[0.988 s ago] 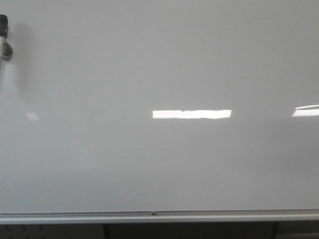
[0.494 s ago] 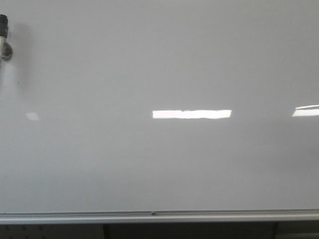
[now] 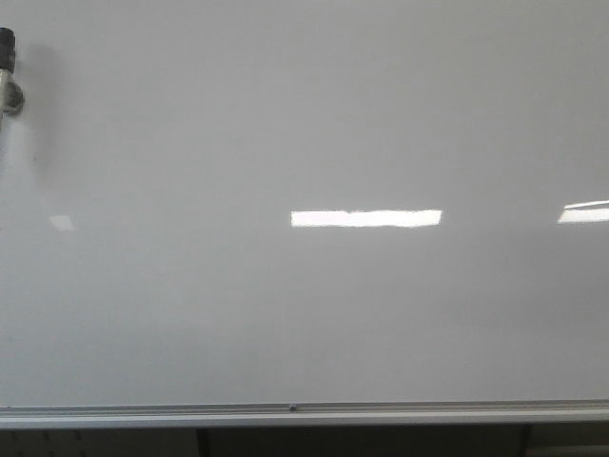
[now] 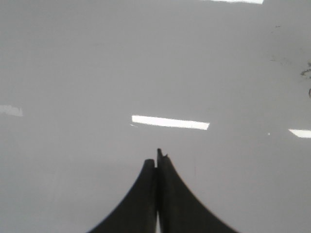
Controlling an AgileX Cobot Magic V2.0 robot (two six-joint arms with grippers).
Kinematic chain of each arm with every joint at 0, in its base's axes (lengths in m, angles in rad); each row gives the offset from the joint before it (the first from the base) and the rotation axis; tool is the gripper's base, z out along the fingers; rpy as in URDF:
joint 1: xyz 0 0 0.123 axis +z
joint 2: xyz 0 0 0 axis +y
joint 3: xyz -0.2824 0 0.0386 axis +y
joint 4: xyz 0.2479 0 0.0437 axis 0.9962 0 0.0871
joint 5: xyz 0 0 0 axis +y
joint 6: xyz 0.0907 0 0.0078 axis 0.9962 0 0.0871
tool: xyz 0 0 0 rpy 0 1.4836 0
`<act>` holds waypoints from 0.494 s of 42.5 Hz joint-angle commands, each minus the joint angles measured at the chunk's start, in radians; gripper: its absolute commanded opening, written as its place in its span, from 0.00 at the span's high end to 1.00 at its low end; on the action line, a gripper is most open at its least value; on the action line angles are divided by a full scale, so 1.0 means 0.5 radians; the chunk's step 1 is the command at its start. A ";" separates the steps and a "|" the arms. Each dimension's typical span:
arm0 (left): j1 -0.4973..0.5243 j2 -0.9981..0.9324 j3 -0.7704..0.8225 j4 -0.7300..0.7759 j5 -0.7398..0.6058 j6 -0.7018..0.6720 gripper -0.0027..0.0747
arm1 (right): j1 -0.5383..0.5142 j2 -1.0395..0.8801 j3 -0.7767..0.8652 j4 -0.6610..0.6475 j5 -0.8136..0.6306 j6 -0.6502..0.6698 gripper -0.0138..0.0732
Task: Write number 2 on whiteboard
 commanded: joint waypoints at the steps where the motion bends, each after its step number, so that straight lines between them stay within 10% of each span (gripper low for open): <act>1: -0.019 -0.053 0.071 -0.001 -0.162 -0.018 0.99 | 0.005 -0.035 -0.015 0.003 -0.161 -0.006 0.92; 21: -0.019 -0.053 0.071 -0.001 -0.208 -0.018 0.99 | 0.004 -0.035 -0.015 0.003 -0.168 -0.006 0.92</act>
